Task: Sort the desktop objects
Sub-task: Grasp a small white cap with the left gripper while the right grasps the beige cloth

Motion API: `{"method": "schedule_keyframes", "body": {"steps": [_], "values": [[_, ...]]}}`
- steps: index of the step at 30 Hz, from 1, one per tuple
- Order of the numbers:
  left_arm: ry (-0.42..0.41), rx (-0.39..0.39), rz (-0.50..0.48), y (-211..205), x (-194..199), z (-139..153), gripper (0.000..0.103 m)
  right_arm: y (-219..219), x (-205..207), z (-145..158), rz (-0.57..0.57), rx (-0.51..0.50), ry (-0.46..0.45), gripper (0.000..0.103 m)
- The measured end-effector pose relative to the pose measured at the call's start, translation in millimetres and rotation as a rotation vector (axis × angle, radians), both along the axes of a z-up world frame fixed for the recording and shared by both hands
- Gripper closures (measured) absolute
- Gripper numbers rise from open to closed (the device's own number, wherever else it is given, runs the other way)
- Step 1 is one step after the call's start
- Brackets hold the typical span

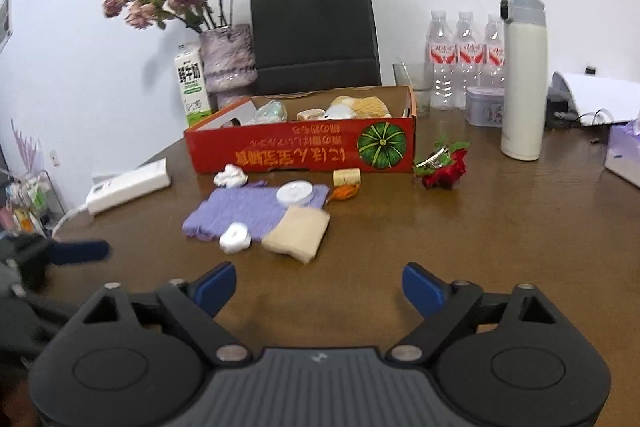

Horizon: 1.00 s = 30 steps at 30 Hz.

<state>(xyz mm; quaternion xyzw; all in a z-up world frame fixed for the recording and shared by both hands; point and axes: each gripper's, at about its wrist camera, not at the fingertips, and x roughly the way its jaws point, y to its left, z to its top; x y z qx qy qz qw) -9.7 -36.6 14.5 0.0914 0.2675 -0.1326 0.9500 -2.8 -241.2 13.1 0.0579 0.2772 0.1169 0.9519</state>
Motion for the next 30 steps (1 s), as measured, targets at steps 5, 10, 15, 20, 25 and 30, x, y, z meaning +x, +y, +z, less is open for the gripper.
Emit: {"method": "schedule_keyframes", "body": {"steps": [5, 10, 15, 20, 25, 30], "values": [[0.056, -0.032, -0.005, -9.1, 41.7, -8.2, 0.036, 4.9, 48.6, -0.6, 0.031, 0.004, 0.070, 0.028], [0.098, -0.079, -0.047, -11.0, 67.8, -13.7, 0.047, 12.6, 88.2, -11.6, 0.056, 0.028, 0.145, 0.038], [0.105, -0.089, -0.052, -9.1, 71.2, -15.6, 0.076, 20.8, 99.3, -23.6, 0.065, 0.024, 0.160, 0.069], [0.105, -0.090, -0.046, -4.0, 62.9, -14.3, 0.076, 21.3, 85.6, -24.0, 0.064, -0.009, 0.138, 0.091], [0.120, -0.108, -0.004, 3.1, 36.9, -10.9, 0.076, 13.6, 50.6, -22.6, 0.038, -0.029, 0.125, 0.091], [0.106, -0.116, 0.023, 8.2, -1.2, -2.8, 0.076, 8.8, 4.9, -18.7, 0.041, -0.054, 0.111, 0.091]]}}
